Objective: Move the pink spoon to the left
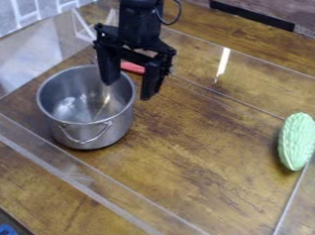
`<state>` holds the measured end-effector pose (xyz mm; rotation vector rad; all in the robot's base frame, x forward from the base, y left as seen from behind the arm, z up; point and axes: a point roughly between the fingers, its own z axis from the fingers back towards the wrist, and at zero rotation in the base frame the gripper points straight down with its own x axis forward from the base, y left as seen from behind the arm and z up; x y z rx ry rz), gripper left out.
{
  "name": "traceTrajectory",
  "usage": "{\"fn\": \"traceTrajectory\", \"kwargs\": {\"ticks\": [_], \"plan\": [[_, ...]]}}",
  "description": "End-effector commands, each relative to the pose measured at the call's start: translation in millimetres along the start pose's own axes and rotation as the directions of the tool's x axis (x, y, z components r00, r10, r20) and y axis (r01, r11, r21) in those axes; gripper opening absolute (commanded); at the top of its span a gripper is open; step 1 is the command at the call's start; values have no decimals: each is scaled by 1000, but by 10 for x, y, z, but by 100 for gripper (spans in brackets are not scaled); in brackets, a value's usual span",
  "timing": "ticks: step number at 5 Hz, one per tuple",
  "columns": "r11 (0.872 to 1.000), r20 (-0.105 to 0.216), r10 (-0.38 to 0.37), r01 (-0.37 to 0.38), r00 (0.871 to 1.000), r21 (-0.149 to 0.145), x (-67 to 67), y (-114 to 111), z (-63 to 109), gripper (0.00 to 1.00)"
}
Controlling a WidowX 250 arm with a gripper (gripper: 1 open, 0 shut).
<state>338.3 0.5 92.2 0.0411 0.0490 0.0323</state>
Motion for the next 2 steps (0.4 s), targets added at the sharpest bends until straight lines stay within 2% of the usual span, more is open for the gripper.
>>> {"fn": "traceTrajectory", "kwargs": {"ticks": [1, 2], "plan": [[1000, 35, 4, -4, 999, 4, 27, 44, 57, 100], [1000, 36, 2, -2, 999, 6, 39, 63, -6, 100]]}}
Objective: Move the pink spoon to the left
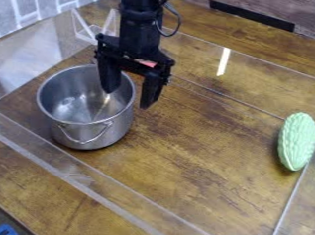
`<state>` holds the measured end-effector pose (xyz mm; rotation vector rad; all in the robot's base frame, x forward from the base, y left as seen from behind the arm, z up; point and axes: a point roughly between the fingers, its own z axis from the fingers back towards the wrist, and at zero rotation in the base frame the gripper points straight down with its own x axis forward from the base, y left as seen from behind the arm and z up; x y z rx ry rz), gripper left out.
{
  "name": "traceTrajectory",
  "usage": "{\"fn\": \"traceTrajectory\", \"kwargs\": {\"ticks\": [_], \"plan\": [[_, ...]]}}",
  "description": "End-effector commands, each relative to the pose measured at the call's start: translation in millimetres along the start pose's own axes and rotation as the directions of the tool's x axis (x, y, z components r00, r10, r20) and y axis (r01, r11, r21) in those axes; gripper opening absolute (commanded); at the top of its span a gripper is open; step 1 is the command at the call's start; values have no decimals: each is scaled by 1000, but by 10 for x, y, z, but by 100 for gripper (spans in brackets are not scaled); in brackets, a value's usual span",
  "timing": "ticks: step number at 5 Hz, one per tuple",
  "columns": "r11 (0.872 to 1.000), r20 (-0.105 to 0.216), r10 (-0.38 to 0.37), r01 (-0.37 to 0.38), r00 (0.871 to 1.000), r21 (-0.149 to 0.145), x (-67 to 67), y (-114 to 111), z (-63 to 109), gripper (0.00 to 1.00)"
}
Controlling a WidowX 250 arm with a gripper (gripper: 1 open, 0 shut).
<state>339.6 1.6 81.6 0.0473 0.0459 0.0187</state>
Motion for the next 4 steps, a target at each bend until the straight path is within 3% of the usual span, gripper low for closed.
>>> {"fn": "traceTrajectory", "kwargs": {"ticks": [1, 4], "plan": [[1000, 32, 13, -13, 999, 1, 28, 76, 31, 100], [1000, 55, -2, 2, 998, -3, 46, 118, -187, 100]]}}
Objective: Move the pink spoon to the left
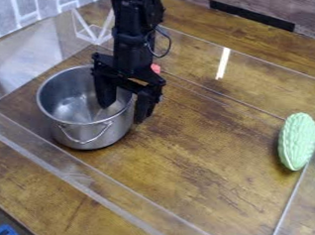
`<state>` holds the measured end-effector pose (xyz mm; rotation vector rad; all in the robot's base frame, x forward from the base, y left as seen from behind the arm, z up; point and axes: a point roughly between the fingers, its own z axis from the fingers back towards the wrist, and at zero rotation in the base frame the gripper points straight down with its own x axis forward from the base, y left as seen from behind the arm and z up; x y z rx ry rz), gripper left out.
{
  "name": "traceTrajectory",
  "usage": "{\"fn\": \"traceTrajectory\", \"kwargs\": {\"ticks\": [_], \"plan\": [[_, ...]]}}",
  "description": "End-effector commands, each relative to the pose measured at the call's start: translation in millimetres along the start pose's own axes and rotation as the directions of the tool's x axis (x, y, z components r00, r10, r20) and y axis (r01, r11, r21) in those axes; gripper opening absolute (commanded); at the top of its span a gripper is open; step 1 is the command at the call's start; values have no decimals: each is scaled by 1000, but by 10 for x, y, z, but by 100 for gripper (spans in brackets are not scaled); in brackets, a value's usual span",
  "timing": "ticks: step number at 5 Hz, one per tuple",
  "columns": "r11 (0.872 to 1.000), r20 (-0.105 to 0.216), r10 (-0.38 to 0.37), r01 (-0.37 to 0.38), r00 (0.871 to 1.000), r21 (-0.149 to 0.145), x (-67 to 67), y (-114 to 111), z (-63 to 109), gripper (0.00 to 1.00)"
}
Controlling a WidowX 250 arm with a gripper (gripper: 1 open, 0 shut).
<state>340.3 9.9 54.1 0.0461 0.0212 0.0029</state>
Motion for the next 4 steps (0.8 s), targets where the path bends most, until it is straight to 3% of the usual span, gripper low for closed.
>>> {"fn": "traceTrajectory", "kwargs": {"ticks": [1, 4], "plan": [[1000, 34, 12, -12, 999, -3, 29, 57, 38, 100], [1000, 50, 14, -14, 999, -4, 39, 78, -111, 100]]}}
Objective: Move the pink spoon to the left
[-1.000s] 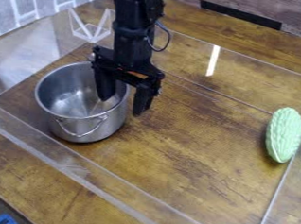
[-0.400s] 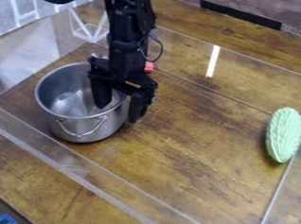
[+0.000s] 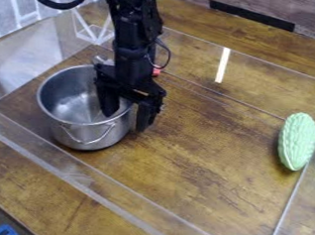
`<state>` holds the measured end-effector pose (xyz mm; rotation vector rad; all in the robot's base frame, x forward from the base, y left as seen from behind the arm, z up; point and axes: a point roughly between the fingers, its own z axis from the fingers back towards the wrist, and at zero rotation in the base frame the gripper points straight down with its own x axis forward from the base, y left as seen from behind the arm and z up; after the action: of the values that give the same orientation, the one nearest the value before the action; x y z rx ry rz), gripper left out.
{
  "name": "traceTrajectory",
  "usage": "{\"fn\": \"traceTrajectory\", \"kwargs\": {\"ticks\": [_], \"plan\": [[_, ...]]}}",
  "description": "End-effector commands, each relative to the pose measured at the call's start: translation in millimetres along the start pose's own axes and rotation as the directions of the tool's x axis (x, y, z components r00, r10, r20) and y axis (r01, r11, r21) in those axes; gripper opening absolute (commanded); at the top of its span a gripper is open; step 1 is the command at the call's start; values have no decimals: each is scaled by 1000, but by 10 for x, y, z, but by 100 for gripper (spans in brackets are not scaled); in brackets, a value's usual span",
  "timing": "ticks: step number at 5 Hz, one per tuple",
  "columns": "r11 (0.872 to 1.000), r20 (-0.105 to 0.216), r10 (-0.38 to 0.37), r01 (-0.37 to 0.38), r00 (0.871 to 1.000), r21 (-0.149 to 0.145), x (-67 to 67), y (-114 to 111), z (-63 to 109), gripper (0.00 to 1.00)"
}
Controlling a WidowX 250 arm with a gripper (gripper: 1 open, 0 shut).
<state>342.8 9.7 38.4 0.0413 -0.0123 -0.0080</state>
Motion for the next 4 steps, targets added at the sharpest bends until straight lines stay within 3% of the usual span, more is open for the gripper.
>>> {"fn": "traceTrajectory", "kwargs": {"ticks": [1, 2, 4], "plan": [[1000, 19, 26, -26, 999, 1, 11, 92, 5, 100], [1000, 22, 29, -29, 999, 0, 9, 98, -32, 0], [999, 16, 33, -33, 999, 19, 0, 50, 150, 0]]}}
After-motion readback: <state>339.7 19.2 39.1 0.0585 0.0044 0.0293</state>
